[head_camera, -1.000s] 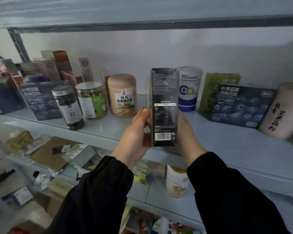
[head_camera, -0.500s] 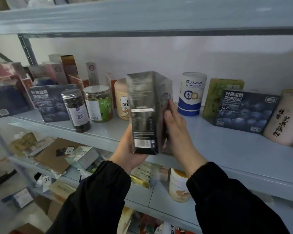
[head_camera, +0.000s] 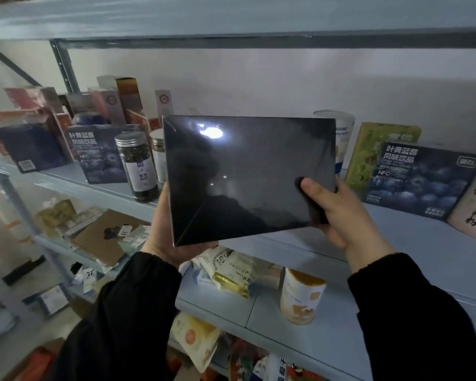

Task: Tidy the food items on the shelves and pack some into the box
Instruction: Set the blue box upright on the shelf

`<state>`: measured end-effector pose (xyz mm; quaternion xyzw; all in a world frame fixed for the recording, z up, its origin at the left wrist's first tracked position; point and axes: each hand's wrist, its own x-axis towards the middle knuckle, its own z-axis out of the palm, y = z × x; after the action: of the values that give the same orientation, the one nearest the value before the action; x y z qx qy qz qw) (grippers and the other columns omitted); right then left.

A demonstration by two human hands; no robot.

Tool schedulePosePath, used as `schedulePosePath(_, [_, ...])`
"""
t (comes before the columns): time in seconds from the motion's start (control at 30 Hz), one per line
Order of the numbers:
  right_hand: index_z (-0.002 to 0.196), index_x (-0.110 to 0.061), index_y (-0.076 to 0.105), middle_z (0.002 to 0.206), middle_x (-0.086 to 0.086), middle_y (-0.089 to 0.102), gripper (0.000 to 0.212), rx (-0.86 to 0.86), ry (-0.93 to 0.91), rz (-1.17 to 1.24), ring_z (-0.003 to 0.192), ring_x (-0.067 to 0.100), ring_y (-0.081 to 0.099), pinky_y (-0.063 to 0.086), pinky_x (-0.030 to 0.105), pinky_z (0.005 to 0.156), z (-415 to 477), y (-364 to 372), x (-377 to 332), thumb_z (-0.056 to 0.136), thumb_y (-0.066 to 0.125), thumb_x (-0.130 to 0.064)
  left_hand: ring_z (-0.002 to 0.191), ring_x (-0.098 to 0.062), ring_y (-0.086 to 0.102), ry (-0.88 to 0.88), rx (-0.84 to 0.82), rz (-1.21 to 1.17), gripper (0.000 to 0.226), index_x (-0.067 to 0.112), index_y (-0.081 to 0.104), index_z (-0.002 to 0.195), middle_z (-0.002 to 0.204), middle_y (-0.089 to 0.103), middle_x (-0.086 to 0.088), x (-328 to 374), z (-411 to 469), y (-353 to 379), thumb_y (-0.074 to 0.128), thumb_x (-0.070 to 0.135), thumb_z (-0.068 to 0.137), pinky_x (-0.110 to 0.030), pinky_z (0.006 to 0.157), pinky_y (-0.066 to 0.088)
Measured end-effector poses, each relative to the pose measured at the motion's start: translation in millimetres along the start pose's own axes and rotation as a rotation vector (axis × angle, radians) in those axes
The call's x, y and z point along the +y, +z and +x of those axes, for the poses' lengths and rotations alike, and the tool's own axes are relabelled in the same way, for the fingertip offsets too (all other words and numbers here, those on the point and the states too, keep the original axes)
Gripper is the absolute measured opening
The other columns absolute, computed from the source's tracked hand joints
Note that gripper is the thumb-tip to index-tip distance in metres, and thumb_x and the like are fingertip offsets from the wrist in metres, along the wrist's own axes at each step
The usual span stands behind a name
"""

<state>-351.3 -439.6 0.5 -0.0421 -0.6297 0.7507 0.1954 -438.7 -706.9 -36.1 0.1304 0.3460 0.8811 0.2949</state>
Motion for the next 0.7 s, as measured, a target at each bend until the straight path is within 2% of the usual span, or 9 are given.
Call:
schedulePosePath(0.03, [0.123, -0.027, 0.064, 0.114, -0.003, 0.079, 0.103, 0.028, -0.013, -0.004, 0.107, 0.020, 0.075, 0.063, 0.046, 0.088, 0, -2, 0, 0.032, 0.102, -0.057, 0.095, -0.036, 0.077, 0.024, -0.045, 0.049, 0.056, 0.016, 0.082, 0.109, 0.111, 0.077, -0.018, 5, 1, 2, 0.053, 0.061, 0.093, -0.054, 0.075, 0.064])
schedulePosePath(0.13, [0.115, -0.031, 0.064, 0.103, -0.009, 0.080, 0.071, 0.081, -0.061, -0.012, 0.102, 0.014, 0.076, 0.058, 0.050, 0.100, 0, -6, 1, 0.052, 0.093, -0.044, 0.107, -0.035, 0.074, -0.022, 0.021, 0.181, 0.070, 0.027, 0.077, 0.120, 0.131, 0.070, -0.016, 18, -2, 16, 0.037, 0.076, 0.092, -0.044, 0.074, 0.064])
schedulePosePath(0.27, [0.125, -0.027, 0.064, 0.117, -0.003, 0.077, 0.084, 0.205, -0.093, 0.015, 0.113, 0.020, 0.073, 0.058, 0.044, 0.100, -3, -14, 3, 0.050, 0.097, -0.049, 0.123, -0.032, 0.067, 0.125, 0.174, 0.255, 0.045, 0.027, 0.064, 0.134, 0.136, 0.068, -0.009, 3, 8, 29, 0.040, 0.055, 0.108, -0.054, 0.092, 0.059])
schedulePosePath(0.33, [0.139, -0.023, 0.058, 0.130, -0.002, 0.072, 0.107, 0.281, -0.095, 0.006, 0.120, 0.022, 0.070, 0.056, 0.048, 0.104, -6, -22, -1, 0.046, 0.101, -0.053, 0.127, -0.030, 0.064, 0.139, 0.211, 0.325, 0.022, 0.023, 0.063, 0.124, 0.134, 0.068, -0.005, -2, 16, 38, 0.052, 0.032, 0.109, -0.037, 0.081, 0.063])
schedulePosePath(0.4, [0.142, -0.025, 0.057, 0.131, -0.002, 0.071, 0.110, 0.313, -0.115, -0.024, 0.119, 0.020, 0.070, 0.056, 0.049, 0.104, -11, -32, -8, 0.045, 0.101, -0.052, 0.129, -0.031, 0.061, 0.153, 0.318, 0.382, 0.015, 0.019, 0.061, 0.118, 0.136, 0.062, -0.004, -11, 24, 43, 0.060, 0.015, 0.104, -0.024, 0.076, 0.062])
schedulePosePath(0.5, [0.139, -0.026, 0.056, 0.127, -0.007, 0.068, 0.086, 0.355, -0.127, -0.088, 0.113, 0.013, 0.069, 0.058, 0.045, 0.102, -21, -46, -22, 0.062, 0.094, -0.030, 0.128, -0.031, 0.060, 0.137, 0.324, 0.455, 0.026, 0.022, 0.059, 0.129, 0.141, 0.060, -0.008, -33, 28, 57, 0.059, 0.017, 0.104, -0.043, 0.079, 0.065])
schedulePosePath(0.57, [0.132, -0.033, 0.055, 0.123, -0.011, 0.064, 0.072, 0.380, -0.144, -0.152, 0.110, 0.009, 0.067, 0.058, 0.043, 0.101, -27, -53, -31, 0.072, 0.092, -0.021, 0.129, -0.027, 0.059, 0.109, 0.288, 0.527, 0.044, 0.027, 0.051, 0.146, 0.147, 0.056, -0.006, -47, 30, 65, 0.060, 0.025, 0.103, -0.048, 0.081, 0.064])
schedulePosePath(0.63, [0.122, -0.042, 0.054, 0.117, -0.016, 0.063, 0.064, 0.389, -0.173, -0.221, 0.107, 0.006, 0.066, 0.058, 0.042, 0.101, -33, -53, -39, 0.075, 0.092, -0.022, 0.138, -0.023, 0.050, 0.144, 0.253, 0.689, 0.068, 0.040, 0.032, 0.158, 0.160, 0.040, 0.001, -63, 33, 74, 0.064, 0.030, 0.100, -0.044, 0.085, 0.064])
schedulePosePath(0.7, [0.124, -0.042, 0.055, 0.111, -0.019, 0.067, 0.065, 0.351, -0.202, -0.313, 0.105, 0.004, 0.067, 0.058, 0.040, 0.099, -39, -48, -46, 0.073, 0.093, -0.028, 0.153, -0.025, 0.030, 0.170, 0.273, 0.827, 0.092, 0.052, 0.012, 0.161, 0.172, 0.011, 0.010, -73, 37, 82, 0.070, 0.047, 0.089, -0.046, 0.100, 0.057])
